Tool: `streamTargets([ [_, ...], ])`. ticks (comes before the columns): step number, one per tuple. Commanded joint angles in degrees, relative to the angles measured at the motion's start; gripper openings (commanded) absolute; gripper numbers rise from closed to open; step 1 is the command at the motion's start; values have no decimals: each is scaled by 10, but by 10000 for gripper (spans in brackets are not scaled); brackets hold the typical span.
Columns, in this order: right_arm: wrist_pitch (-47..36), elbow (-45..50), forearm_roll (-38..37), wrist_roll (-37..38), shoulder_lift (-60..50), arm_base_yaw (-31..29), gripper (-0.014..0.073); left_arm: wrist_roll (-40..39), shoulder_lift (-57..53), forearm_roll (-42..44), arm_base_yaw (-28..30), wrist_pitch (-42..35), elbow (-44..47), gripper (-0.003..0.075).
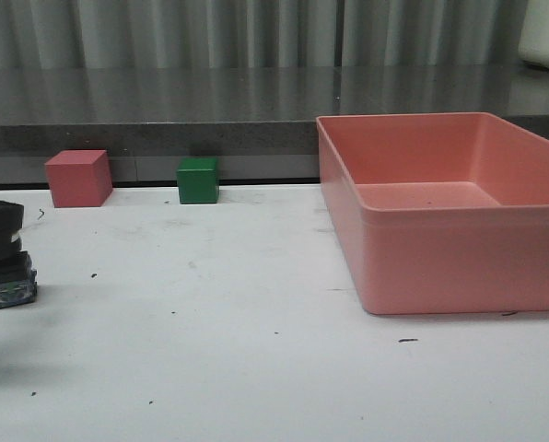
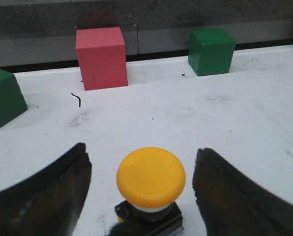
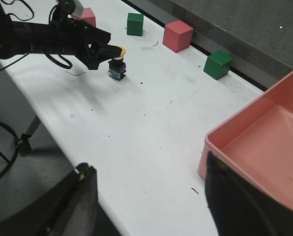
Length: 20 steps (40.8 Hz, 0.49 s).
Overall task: Place and stand button with both arms
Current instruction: 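Open the left gripper and raise it off the standing switch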
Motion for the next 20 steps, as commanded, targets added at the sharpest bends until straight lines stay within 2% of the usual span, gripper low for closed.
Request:
streamTargets([
  [1, -44, -14, -3, -6, 3, -3, 491, -3, -54, -1, -3, -108, 8, 398],
  [8, -44, -14, -3, -6, 3, -3, 491, -3, -136, 11, -3, -29, 12, 382],
  [20, -44, -14, -3, -6, 3, -3, 491, -3, -293, 11, -3, 217, -17, 382],
])
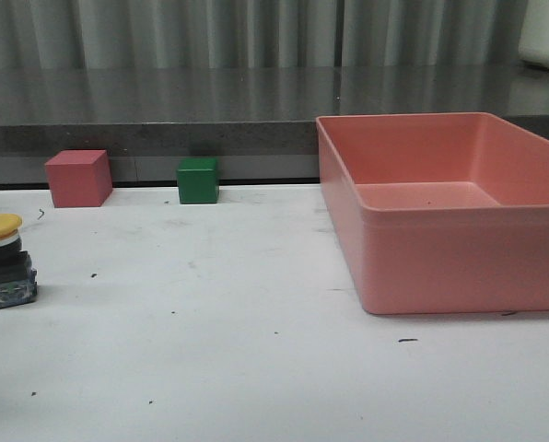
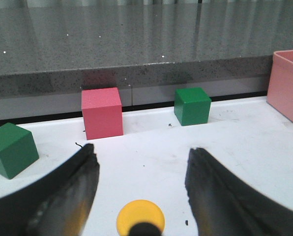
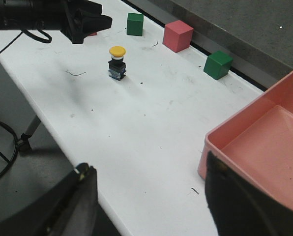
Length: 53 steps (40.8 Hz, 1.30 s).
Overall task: Place and stand button with both arms
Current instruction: 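Open the left gripper and raise it off the standing switch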
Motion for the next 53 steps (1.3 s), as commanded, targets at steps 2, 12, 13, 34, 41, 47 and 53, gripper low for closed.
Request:
streamTargets([
  [2, -44, -14, -3, -6, 3, -3, 491, -3, -75, 0, -3, 90, -40, 382],
  [12, -44, -14, -3, -6, 3, -3, 491, -3, -198, 0, -3, 427, -153, 382],
  [13, -44, -14, -3, -6, 3, -3, 491, -3, -207, 0, -3, 466, -167, 382],
  [34, -44, -14, -3, -6, 3, -3, 491, -3, -408, 0, -3, 926, -343, 382],
  [41, -44, -14, -3, -6, 3, -3, 491, -3, -436, 0, -3, 1009, -346, 382],
  [47, -44, -14, -3, -6, 3, -3, 491, -3, -438, 0, -3, 1021, -346, 382],
  [53, -44, -14, -3, -6, 3, -3, 491, -3, -438, 0, -3, 1020, -346, 382],
])
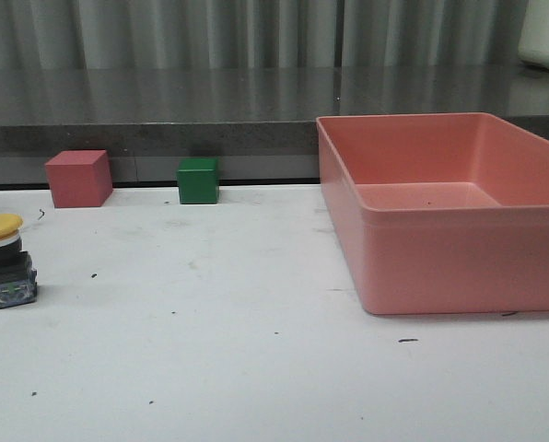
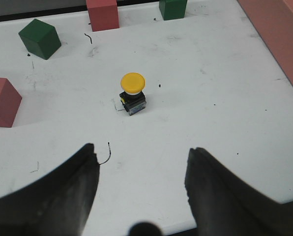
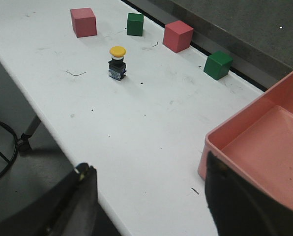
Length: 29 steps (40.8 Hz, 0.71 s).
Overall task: Place and stand button with both arms
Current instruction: 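Open the left gripper and raise it off the standing switch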
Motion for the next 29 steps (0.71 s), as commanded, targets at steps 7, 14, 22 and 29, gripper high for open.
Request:
streamTargets([
  [7, -44, -14, -3, -6, 3, -3, 491, -3, 3, 0, -3, -33, -21, 382],
  [14, -46, -14, -3, -6, 3, -3, 491, -3, 3, 0, -3, -33, -21, 382],
  [22, -44, -14, -3, -6, 3, -3, 491, -3, 3, 0, -3, -33, -21, 321],
  [29, -35, -14, -3, -6, 3, -3, 235, -3, 3, 0, -3, -37, -21, 122],
])
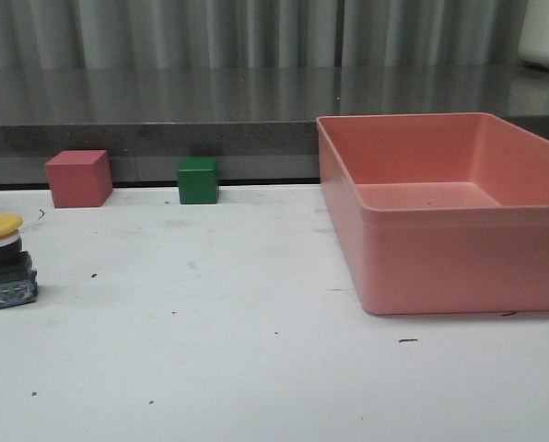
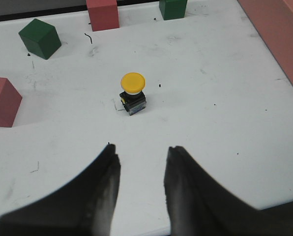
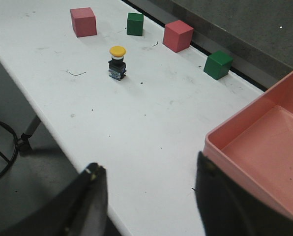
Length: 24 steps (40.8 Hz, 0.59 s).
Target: Place and stand button with both arms
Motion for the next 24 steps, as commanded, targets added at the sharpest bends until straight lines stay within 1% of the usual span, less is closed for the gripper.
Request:
streamTargets([
  [1, -32, -14, -3, -6, 3, -3, 182, -3, 3, 0, -3, -41, -21, 92],
  [2, -29, -14, -3, -6, 3, -3, 111, -3, 3, 0, -3, -43, -21, 71],
  [5, -23, -14, -3, -6, 3, -3, -57, -3, 3, 0, -3, -50, -21, 3],
  [7, -23, -14, -3, -6, 3, -3, -122, -3, 3, 0, -3, -50, -21, -19],
  [8, -23, -14, -3, -6, 3, -3, -112, -3, 3, 0, -3, -50, -21, -20],
  [24, -23, -14, -3, -6, 3, -3, -118, -3, 3, 0, -3, -50, -21, -20],
])
